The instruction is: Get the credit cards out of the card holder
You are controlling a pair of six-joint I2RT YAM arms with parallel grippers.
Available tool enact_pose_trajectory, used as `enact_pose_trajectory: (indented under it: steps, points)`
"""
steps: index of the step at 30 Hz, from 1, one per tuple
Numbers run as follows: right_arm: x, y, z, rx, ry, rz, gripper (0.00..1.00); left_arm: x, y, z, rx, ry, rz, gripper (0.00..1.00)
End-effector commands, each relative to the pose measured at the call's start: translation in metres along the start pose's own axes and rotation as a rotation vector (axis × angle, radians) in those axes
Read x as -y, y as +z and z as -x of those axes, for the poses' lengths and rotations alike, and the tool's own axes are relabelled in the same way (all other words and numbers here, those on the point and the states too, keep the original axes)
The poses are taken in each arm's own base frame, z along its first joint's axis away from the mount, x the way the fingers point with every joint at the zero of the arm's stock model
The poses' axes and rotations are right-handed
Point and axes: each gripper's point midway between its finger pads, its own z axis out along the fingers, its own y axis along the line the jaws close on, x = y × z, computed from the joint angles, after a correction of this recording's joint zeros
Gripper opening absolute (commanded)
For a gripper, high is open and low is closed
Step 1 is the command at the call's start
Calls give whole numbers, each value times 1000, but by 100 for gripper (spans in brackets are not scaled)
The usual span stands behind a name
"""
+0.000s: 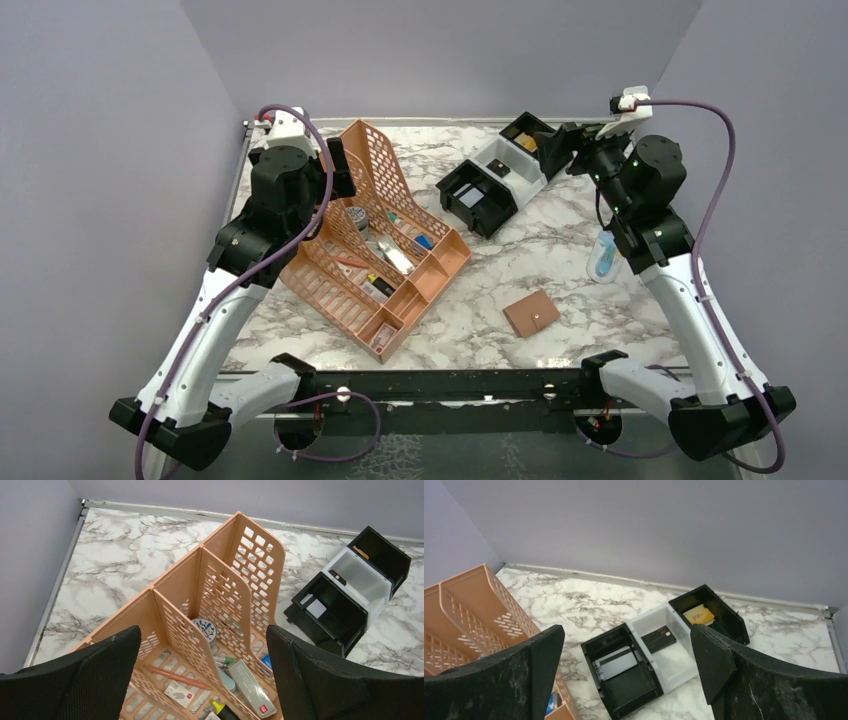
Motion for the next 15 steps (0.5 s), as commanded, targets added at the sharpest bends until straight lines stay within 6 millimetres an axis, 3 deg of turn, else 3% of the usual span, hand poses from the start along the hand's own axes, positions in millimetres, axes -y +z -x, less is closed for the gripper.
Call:
enact_pose_trajectory:
  steps: [1,5,10,15]
  points:
    - [1,-7,-15,-17,57,-13,100,17,2,2,7,-28,-120,99]
    - [-2,-13,-42,-60,103,4,100,44,3,-5,-14,-13,-252,99]
    - [-8,-24,-80,-126,154,38,100,98,-5,-23,-62,66,-441,99]
    - [-12,-37,-116,-171,206,54,100,167,-17,-66,-154,185,-646,99]
